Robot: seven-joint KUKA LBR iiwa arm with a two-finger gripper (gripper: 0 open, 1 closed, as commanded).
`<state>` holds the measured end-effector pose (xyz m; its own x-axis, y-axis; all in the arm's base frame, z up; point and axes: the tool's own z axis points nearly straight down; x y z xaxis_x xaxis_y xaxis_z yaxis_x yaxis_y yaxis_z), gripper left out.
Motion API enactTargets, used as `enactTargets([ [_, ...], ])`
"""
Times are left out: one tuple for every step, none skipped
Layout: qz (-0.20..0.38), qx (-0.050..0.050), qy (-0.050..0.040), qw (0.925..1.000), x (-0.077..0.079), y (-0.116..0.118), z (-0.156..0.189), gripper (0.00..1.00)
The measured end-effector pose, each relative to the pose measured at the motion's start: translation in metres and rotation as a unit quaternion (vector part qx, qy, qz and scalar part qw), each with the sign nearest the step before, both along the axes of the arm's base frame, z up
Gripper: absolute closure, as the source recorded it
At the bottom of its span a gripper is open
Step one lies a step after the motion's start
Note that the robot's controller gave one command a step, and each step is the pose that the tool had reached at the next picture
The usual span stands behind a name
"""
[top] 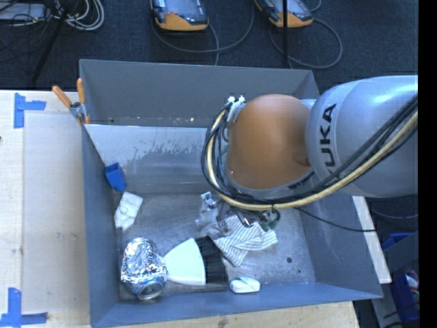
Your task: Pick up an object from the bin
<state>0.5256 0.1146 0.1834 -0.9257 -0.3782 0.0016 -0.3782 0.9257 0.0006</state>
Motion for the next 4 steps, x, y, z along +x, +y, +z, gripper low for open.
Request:
enactTargets([
  [0.039,-0.001,0.0039,0.9992,-0.048,-0.055,-0.075,0.0],
  [0.039,0.0,0.0005,0.9992,-0.046,-0.054,-0.072,0.0],
  [0.043,0.0,-0.0004,0.9991,-0.045,-0.053,-0.074,0.0],
  [0.025,0.0,0.0009,0.9997,-0.047,-0.043,-0.061,0.0],
])
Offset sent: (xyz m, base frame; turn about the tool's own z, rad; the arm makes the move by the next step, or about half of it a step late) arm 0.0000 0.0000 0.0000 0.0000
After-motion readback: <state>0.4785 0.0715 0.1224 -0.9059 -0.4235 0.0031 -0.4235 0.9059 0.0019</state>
